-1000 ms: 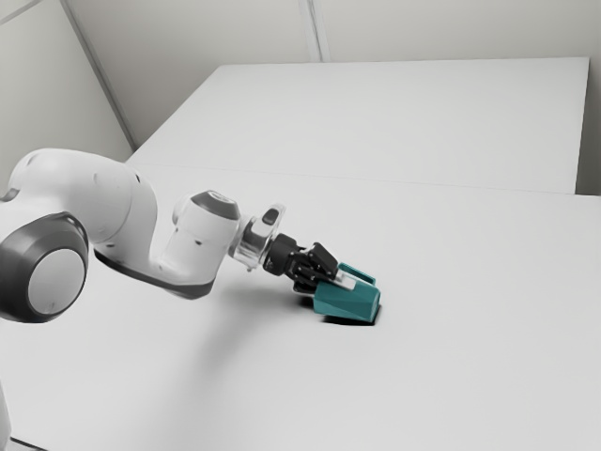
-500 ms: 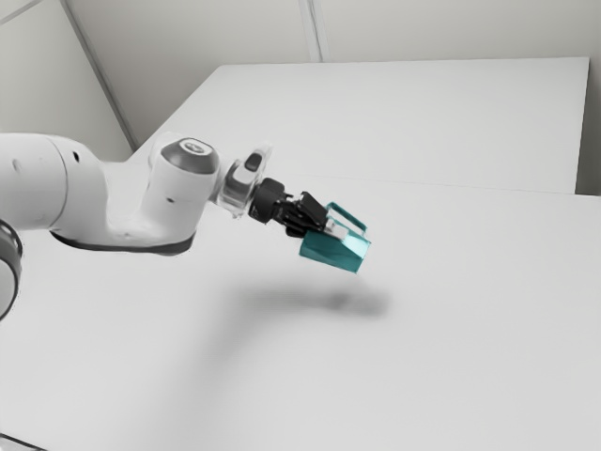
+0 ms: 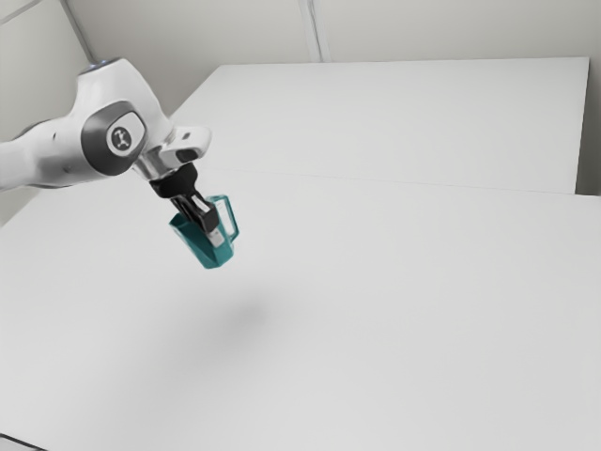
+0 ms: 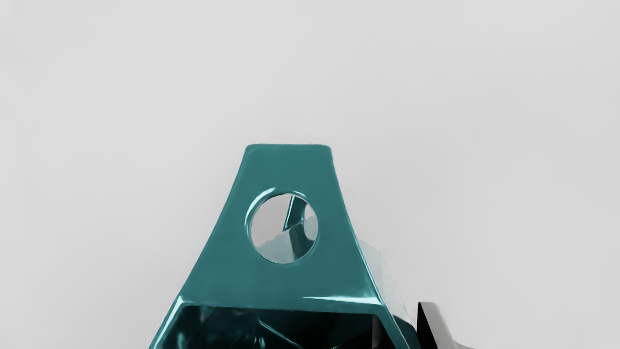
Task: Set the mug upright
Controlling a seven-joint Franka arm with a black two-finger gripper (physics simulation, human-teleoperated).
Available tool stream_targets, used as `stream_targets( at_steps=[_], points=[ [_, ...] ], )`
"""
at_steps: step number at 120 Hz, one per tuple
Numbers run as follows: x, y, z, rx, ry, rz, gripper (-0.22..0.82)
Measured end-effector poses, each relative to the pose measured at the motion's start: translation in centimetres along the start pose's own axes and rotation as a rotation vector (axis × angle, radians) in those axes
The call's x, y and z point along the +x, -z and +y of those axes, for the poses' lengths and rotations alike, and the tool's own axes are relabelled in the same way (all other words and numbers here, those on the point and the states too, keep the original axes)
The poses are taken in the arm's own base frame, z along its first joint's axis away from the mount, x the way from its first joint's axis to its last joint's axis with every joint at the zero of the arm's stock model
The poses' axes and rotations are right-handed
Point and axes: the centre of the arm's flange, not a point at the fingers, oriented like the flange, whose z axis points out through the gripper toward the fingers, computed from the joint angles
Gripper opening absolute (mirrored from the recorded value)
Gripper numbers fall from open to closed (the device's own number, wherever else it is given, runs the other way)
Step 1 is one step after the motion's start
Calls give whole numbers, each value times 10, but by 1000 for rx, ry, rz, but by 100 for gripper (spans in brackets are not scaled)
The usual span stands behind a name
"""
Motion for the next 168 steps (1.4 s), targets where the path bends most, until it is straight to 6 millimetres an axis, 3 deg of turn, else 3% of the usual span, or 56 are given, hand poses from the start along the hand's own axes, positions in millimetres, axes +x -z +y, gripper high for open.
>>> stream_targets(
  at_steps=[23,55,109,149,168],
  points=[
    [-8,-24,-9,147,10,-99,-16],
    [4,-76,-22,224,56,-153,-16],
    [26,-106,-25,276,106,-66,-16],
    [40,-126,2,278,84,-31,-16],
    [39,-134,1,277,98,-32,-16]
  ],
)
